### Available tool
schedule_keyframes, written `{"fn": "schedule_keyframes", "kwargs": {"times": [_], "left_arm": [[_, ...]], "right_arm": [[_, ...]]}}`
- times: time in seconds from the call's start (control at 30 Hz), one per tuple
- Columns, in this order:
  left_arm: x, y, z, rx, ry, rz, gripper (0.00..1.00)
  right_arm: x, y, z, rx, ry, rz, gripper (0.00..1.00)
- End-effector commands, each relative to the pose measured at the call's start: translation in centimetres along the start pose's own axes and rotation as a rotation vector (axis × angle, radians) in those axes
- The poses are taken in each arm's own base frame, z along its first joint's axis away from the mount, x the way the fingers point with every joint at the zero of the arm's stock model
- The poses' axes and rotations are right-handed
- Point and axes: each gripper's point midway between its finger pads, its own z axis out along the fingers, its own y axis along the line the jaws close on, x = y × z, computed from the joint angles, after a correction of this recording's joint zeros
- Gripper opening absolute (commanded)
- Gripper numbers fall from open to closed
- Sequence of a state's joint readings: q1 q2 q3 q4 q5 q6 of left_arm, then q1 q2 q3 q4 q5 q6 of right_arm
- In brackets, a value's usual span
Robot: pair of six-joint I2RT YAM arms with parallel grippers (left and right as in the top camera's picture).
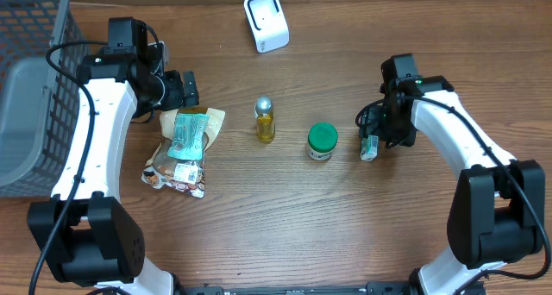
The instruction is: Scan the item barcode
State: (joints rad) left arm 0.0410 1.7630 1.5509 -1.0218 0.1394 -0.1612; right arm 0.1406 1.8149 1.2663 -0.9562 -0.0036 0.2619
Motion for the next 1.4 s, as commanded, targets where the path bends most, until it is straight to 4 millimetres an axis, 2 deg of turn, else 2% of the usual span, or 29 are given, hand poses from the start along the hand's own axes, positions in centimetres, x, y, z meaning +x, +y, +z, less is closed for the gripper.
{"fn": "schedule_keyframes", "kwargs": {"times": [0.0, 0.2, 0.27, 0.33, 0.43, 0.53, 0.63, 0.7, 0.8, 0.83, 0.9, 0.97, 1.13, 1.2, 1.27, 1.37], "left_arm": [[-0.7, -0.5, -1.1, 0.014, -0.035, 0.018, 1.0], [-0.7, -0.5, -1.1, 0.014, -0.035, 0.018, 1.0], [-0.7, -0.5, -1.1, 0.014, -0.035, 0.018, 1.0], [-0.7, -0.5, -1.1, 0.014, -0.035, 0.018, 1.0], [-0.7, -0.5, -1.1, 0.014, -0.035, 0.018, 1.0], [-0.7, -0.5, -1.1, 0.014, -0.035, 0.018, 1.0], [-0.7, -0.5, -1.1, 0.014, -0.035, 0.018, 0.99], [-0.7, -0.5, -1.1, 0.014, -0.035, 0.018, 0.99], [-0.7, -0.5, -1.1, 0.014, -0.035, 0.018, 1.0], [-0.7, -0.5, -1.1, 0.014, -0.035, 0.018, 1.0], [-0.7, -0.5, -1.1, 0.014, -0.035, 0.018, 1.0], [-0.7, -0.5, -1.1, 0.014, -0.035, 0.018, 1.0], [-0.7, -0.5, -1.1, 0.014, -0.035, 0.018, 1.0], [-0.7, -0.5, -1.1, 0.014, -0.035, 0.018, 1.0], [-0.7, -0.5, -1.1, 0.014, -0.035, 0.018, 1.0], [-0.7, -0.5, -1.1, 0.014, -0.035, 0.018, 0.99]], "right_arm": [[1.2, 1.0, 0.9, -0.006, 0.018, -0.035, 0.66], [1.7, 1.3, 2.2, 0.072, -0.029, -0.093, 0.64], [1.7, 1.5, 2.4, 0.095, -0.048, -0.115, 0.57], [1.6, 1.3, 2.3, 0.138, -0.066, -0.125, 0.47], [1.5, 1.0, 2.2, 0.154, -0.074, -0.102, 0.45], [1.6, 0.9, 2.4, 0.156, -0.069, -0.102, 0.38], [1.7, 0.9, 2.7, 0.154, -0.073, -0.103, 0.53], [1.8, 0.8, 3.0, 0.152, -0.078, -0.102, 0.54], [1.8, 0.8, 3.4, 0.149, -0.085, -0.102, 0.22], [1.7, 0.8, 3.4, 0.148, -0.087, -0.101, 0.18], [1.6, 0.9, 3.3, 0.146, -0.091, -0.101, 0.18], [1.2, 1.1, 2.9, 0.142, -0.1, -0.1, 0.18], [-0.7, 2.1, -0.4, 0.136, -0.112, -0.099, 0.19], [-0.5, 3.1, -1.4, 0.088, -0.084, -0.101, 0.19], [-0.2, 4.3, -1.5, 0.021, -0.061, -0.103, 0.18], [-0.8, 4.6, -2.0, 0.012, -0.084, -0.102, 0.18]]}}
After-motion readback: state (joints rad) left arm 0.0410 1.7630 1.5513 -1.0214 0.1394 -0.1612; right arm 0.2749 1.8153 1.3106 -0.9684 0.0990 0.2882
